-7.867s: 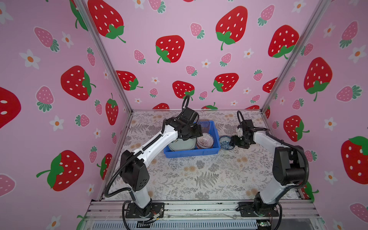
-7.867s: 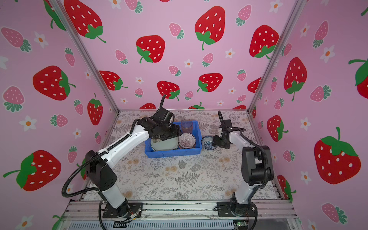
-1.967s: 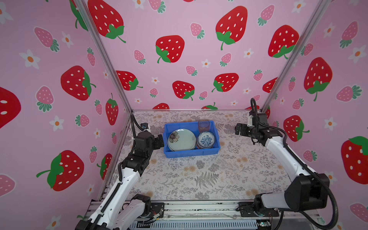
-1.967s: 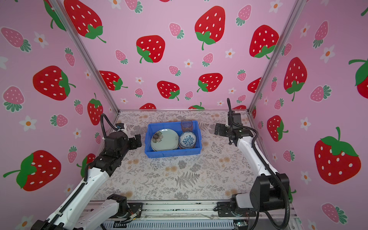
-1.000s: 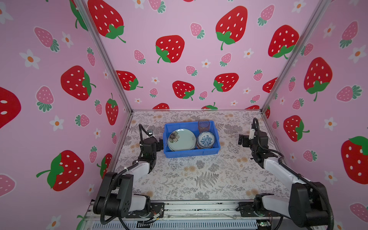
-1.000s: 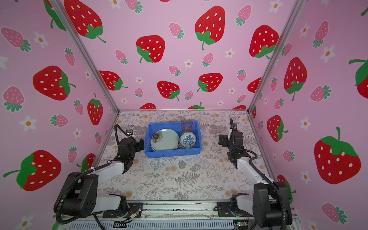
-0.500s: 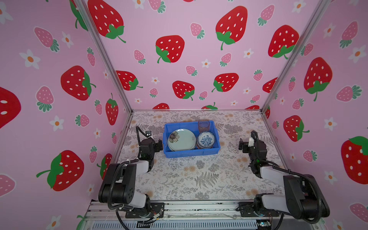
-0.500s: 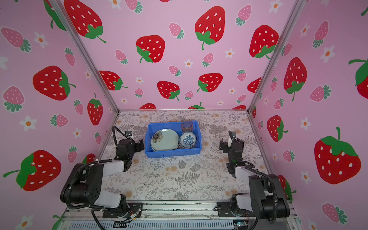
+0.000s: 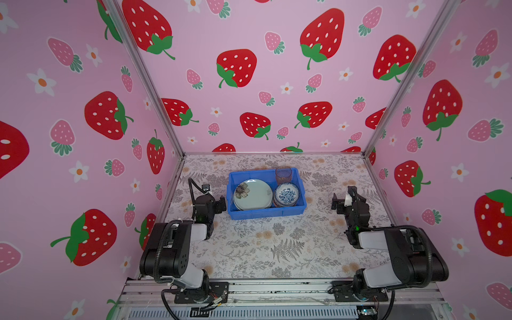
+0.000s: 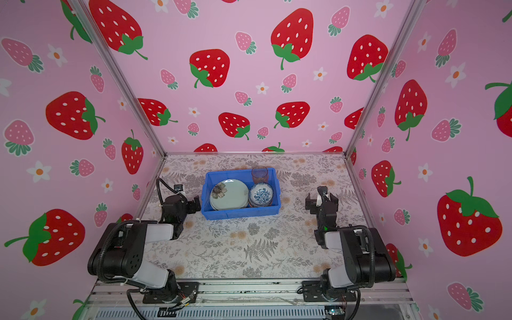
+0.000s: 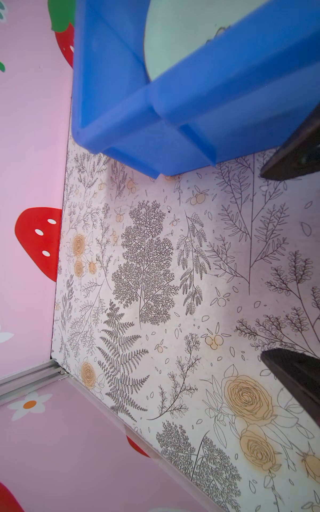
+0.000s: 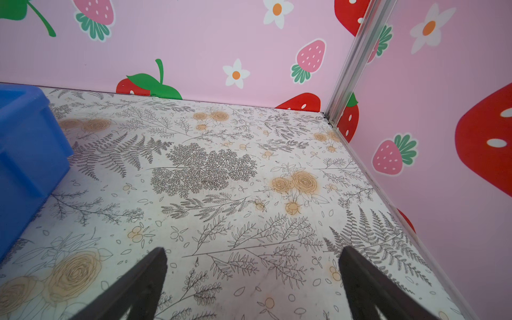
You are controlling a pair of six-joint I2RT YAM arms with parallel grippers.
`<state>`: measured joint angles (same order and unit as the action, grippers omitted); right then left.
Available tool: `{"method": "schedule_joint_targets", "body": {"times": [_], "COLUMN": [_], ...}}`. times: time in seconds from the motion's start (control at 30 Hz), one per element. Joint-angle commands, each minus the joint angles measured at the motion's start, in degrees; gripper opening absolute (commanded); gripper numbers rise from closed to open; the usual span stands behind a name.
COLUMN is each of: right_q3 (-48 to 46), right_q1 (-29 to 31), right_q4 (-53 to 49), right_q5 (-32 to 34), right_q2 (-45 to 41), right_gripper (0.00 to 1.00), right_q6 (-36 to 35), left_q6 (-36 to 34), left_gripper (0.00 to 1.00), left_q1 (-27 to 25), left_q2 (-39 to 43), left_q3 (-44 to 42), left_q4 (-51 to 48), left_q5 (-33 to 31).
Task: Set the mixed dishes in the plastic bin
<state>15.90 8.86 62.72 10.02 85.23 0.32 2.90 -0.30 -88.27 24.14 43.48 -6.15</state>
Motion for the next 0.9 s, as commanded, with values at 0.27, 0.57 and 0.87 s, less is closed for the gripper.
{"method": "schedule_joint_targets", "body": {"times": [0.27, 0.57, 0.87], "right_q3": [0.5, 0.5, -0.4], "right_q1": [-2.1, -3.3, -2.8], "right_q4": [6.8, 6.5, 8.4], "right_q5": [-2.1, -4.1, -6.7], "right_q2": [4.5, 4.4, 4.8], "right_gripper": [0.99, 0.99, 0.99], "right_q6": [0.1, 0.8, -0.8], "left_q6": [-0.3, -0.3, -0.3], "left_gripper": [0.99, 0.99, 0.99], "left_q1": [0.3, 0.3, 0.4], "left_q2": [-0.4, -0.4, -0.4], "left_q3": [1.5, 1.7, 1.6], "left_q4": [0.8, 0.8, 0.8], "left_q5": [1.1, 1.1, 1.1]}}
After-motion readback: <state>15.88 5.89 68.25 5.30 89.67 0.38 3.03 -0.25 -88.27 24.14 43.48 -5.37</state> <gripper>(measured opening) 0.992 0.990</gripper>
